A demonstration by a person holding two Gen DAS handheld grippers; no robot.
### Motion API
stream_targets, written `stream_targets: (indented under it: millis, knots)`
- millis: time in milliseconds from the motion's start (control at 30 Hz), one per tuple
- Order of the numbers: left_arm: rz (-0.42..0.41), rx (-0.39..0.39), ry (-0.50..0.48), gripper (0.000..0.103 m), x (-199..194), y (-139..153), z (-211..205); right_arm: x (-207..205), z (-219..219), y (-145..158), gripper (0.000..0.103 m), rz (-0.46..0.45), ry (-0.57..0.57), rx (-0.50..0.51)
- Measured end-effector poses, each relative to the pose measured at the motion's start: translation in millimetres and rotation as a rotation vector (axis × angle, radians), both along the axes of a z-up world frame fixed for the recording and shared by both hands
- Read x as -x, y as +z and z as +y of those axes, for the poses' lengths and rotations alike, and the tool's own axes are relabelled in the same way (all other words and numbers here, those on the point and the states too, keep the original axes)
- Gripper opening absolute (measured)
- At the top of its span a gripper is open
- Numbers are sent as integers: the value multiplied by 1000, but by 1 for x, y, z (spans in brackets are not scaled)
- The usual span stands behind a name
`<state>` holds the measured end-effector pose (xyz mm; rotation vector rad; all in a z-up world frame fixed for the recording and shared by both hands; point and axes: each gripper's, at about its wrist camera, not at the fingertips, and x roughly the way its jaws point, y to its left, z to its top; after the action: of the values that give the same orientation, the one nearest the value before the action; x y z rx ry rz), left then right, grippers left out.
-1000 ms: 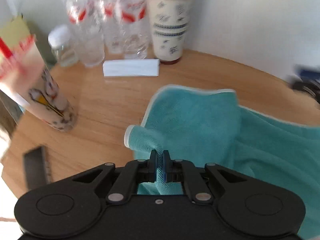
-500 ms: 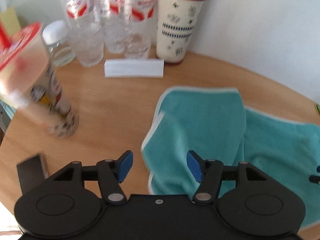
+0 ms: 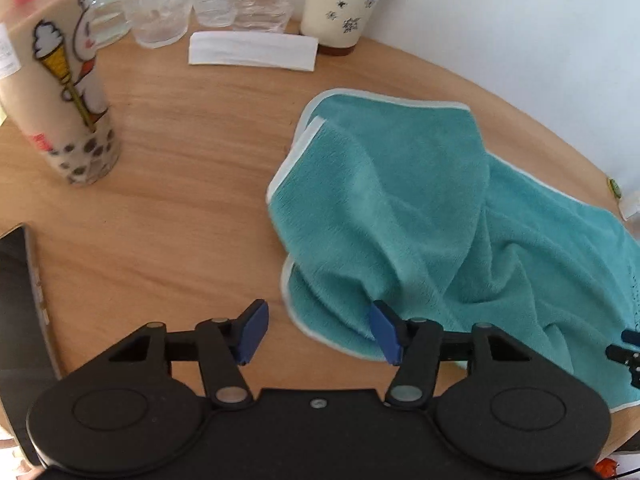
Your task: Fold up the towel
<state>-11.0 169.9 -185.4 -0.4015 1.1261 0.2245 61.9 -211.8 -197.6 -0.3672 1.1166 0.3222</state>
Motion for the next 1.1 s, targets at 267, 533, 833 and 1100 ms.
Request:
stream_targets:
  millis: [267,533,833,1100]
  knots:
    - [51,-93,-49,7,-4,4,-14,-18,-17,-10,55,31,-101,-69]
    - [186,-154,-57,6,29,52,-5,-15,-9,-13,60,35,-87,-13]
    - [311,-258,-106,8,44,42,10,-6,-47,-6,58,31,-113,64]
    - [259,-354,-149,39,37,57,9,-6,-77,-14,58,44,-227,71]
